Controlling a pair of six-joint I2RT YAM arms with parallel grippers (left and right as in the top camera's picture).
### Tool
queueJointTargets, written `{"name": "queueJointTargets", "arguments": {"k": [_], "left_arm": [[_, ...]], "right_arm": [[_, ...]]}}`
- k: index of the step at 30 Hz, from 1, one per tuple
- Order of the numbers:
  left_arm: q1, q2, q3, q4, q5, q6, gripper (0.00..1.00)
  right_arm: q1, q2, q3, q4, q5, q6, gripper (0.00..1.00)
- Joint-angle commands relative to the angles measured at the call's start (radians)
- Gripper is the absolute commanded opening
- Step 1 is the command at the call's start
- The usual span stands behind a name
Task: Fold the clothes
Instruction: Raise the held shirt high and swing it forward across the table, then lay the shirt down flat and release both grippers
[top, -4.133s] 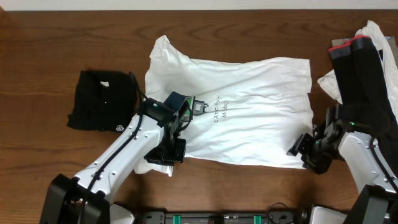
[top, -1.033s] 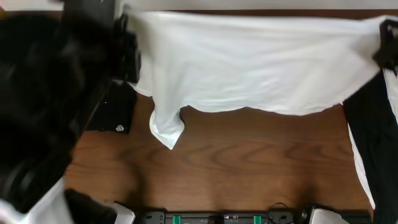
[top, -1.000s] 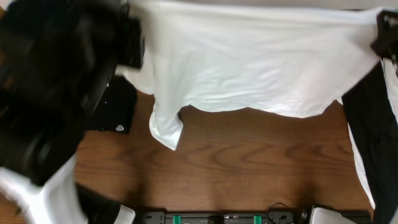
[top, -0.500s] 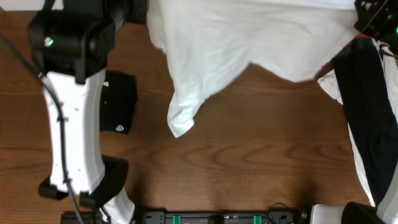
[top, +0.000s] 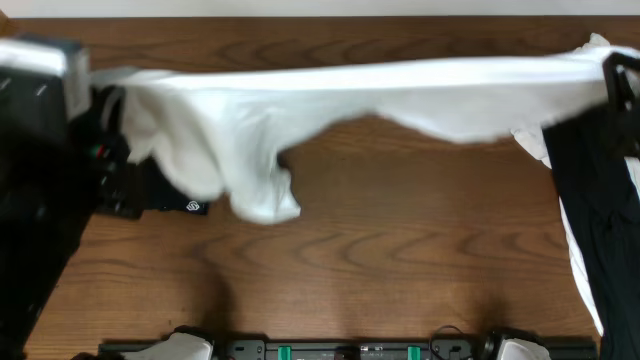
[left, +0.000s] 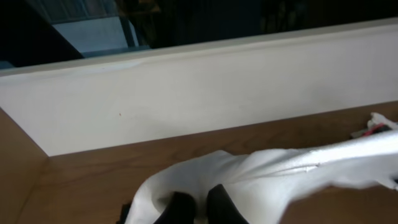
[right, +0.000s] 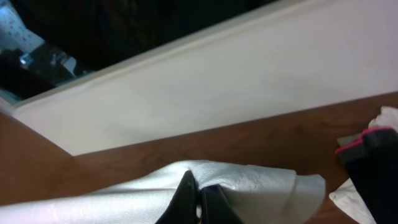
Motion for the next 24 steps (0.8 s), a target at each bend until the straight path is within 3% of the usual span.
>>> {"name": "queueJointTargets", "arguments": {"k": [1, 9, 14, 18, 21, 24], "left_arm": [[0.009, 0.027, -0.002, -0.002, -0.058, -0.026, 0.06], [0.016, 0.262, -0.002, 0.137, -0.061, 0.044, 0.06], [0.056, 0.458, -0.002, 0.380, -0.057, 0.117, 0.06], [0.064, 0.564, -0.002, 0.655, -0.038, 0.212, 0.06], [0.064, 0.595, -0.002, 0.733, -0.038, 0.235, 0.06], [0.064, 0.600, -0.002, 0.746, -0.063, 0.277, 0.06]], "right_arm": [[-0.014, 0.036, -0.009, -0.015, 0.094, -0.004, 0.01], [0.029, 0.217, -0.010, 0.078, 0.072, 0.007, 0.01], [0.054, 0.400, -0.010, 0.318, 0.034, -0.012, 0.01], [0.050, 0.515, -0.010, 0.623, -0.019, -0.046, 0.01], [0.044, 0.550, -0.010, 0.725, -0.026, -0.045, 0.01], [0.044, 0.559, -0.010, 0.709, -0.025, -0.055, 0.01]]}}
